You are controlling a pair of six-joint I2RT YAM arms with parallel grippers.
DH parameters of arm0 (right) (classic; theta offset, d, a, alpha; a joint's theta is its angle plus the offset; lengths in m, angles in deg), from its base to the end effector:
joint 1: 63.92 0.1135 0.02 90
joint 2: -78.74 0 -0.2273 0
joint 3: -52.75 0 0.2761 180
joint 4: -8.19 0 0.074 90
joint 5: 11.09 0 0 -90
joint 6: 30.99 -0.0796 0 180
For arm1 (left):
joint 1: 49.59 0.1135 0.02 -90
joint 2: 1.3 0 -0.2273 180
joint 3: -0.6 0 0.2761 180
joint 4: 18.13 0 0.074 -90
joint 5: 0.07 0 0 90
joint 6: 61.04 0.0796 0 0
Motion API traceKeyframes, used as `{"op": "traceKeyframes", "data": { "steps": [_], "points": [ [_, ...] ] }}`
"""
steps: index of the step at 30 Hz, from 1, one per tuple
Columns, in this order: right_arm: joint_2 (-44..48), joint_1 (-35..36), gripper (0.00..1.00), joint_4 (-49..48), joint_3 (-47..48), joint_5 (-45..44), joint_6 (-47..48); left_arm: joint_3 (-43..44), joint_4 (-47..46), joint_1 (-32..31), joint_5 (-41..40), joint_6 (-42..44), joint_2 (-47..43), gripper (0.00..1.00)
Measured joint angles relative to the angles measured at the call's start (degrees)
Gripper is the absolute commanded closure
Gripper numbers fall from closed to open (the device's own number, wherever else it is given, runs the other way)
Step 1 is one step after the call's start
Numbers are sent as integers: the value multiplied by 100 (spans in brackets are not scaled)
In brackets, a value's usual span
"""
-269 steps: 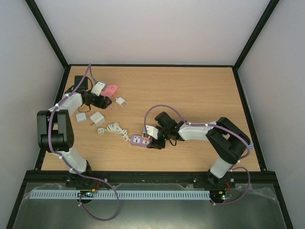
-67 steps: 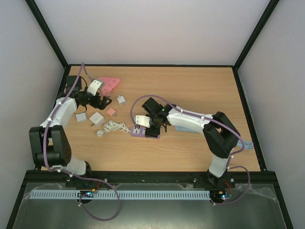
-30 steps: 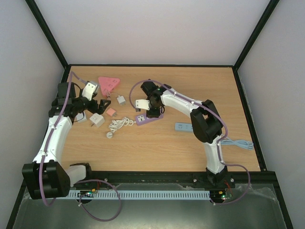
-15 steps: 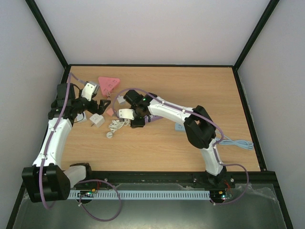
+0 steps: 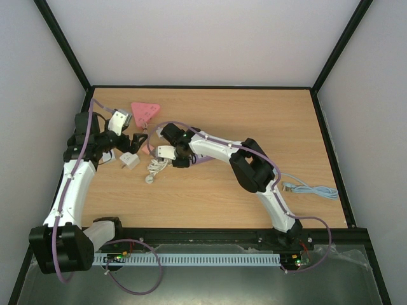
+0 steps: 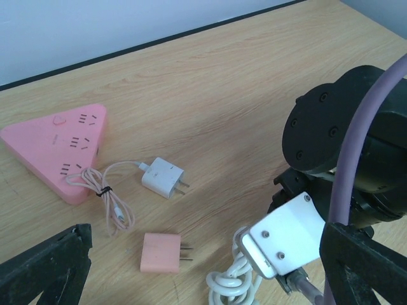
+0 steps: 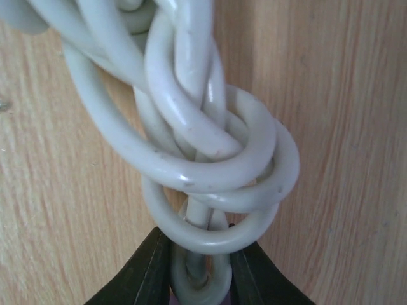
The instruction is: Pull the plug off the socket
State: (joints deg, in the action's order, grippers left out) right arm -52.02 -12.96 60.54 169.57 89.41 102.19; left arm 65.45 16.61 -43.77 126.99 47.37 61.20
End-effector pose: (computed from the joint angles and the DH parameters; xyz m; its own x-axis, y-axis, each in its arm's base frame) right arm 0.3022 0.3956 0.0797 0.1336 -0.9034 -0.4074 -0.9852 -0.0765 -0.1535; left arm 0.3103 -0.0166 0.2528 -0.3713 0.2155 -0.9032 0.5719 0.8194 -0.0396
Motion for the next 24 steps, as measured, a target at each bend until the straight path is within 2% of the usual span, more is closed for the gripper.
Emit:
{"op": "traceKeyframes", "data": {
  "steps": [7, 24],
  "points": [
    [0, -369, 83, 7, -26, -46, 155, -28, -2, 0, 0, 0, -79, 0],
    [431, -2323, 82, -129, -769, -127, 645, -44, -2, 0, -219, -50, -76, 0]
  ]
}}
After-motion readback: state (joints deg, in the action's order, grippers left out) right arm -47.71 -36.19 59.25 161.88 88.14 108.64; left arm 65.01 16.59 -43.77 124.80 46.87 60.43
